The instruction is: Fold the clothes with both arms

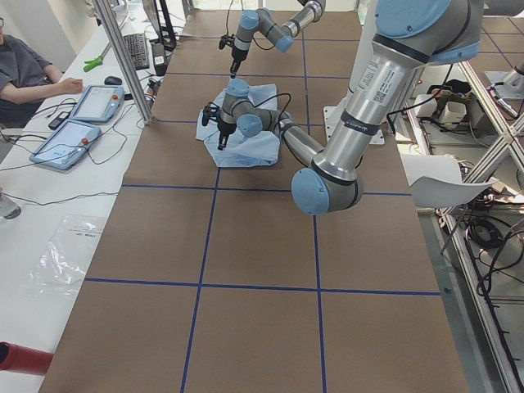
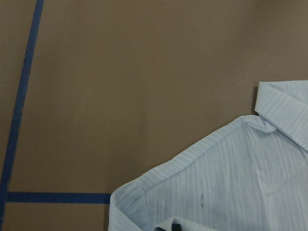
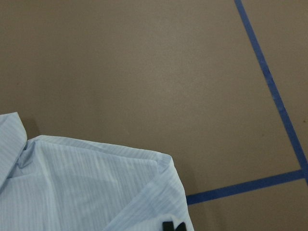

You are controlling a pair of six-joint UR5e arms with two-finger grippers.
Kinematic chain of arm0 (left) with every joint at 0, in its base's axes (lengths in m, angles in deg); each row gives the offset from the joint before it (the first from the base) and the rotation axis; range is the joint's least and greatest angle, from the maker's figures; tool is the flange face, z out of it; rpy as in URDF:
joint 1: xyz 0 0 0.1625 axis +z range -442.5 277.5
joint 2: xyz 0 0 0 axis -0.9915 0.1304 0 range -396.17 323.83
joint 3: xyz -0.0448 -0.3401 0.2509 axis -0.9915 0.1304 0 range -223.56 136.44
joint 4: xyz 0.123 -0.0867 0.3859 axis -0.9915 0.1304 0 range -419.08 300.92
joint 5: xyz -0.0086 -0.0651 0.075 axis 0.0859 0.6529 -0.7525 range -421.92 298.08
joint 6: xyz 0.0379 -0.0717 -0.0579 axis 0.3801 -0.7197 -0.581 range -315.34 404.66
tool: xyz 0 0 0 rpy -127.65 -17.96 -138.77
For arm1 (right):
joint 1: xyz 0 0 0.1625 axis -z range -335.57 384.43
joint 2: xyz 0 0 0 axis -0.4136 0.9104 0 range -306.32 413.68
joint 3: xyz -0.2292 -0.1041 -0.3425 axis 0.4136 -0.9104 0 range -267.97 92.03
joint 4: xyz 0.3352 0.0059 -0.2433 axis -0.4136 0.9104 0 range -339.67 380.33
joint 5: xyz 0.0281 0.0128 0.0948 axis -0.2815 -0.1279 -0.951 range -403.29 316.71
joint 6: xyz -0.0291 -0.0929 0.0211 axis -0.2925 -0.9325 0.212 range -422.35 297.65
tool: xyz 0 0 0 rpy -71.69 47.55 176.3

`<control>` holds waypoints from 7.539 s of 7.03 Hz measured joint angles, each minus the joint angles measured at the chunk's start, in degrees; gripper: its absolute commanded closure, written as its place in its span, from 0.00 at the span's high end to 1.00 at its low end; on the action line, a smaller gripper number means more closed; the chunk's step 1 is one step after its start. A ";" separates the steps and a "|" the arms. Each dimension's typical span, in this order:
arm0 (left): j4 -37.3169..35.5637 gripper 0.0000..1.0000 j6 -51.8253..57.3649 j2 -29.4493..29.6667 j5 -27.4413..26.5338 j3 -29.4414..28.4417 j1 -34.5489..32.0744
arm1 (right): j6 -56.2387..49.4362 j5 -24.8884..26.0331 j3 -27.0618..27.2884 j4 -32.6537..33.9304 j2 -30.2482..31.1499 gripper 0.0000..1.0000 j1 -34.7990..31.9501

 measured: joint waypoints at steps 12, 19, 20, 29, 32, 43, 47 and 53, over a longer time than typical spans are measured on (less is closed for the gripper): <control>8.22 1.00 2.49 -14.91 12.40 11.69 0.14 | -5.02 -3.79 -0.02 0.55 0.78 1.00 -1.22; 8.35 0.41 -11.64 -17.42 7.46 14.61 14.06 | -5.64 -4.05 -0.01 -0.04 1.22 1.00 -1.30; 8.38 0.17 -11.94 -17.21 7.44 14.44 14.26 | -5.64 -4.04 -0.01 -0.06 1.21 1.00 -1.22; 7.52 0.00 4.85 -20.24 6.56 10.65 0.24 | -5.23 -3.90 -0.26 -0.17 0.98 1.00 -0.41; 8.16 0.00 14.12 -2.61 3.50 -12.41 -10.09 | -4.51 -3.94 -0.13 -0.17 0.24 1.00 -0.20; 18.12 1.00 23.04 3.73 19.38 -22.87 -18.03 | 18.62 4.32 -29.87 -5.06 -25.64 0.70 7.81; 18.12 1.00 22.28 3.10 19.39 -22.09 -17.94 | 19.31 7.68 -34.28 -10.62 -25.87 0.48 9.44; 18.20 1.00 22.27 2.90 19.33 -22.05 -17.42 | 18.61 7.25 -32.04 -10.43 -25.53 0.00 9.73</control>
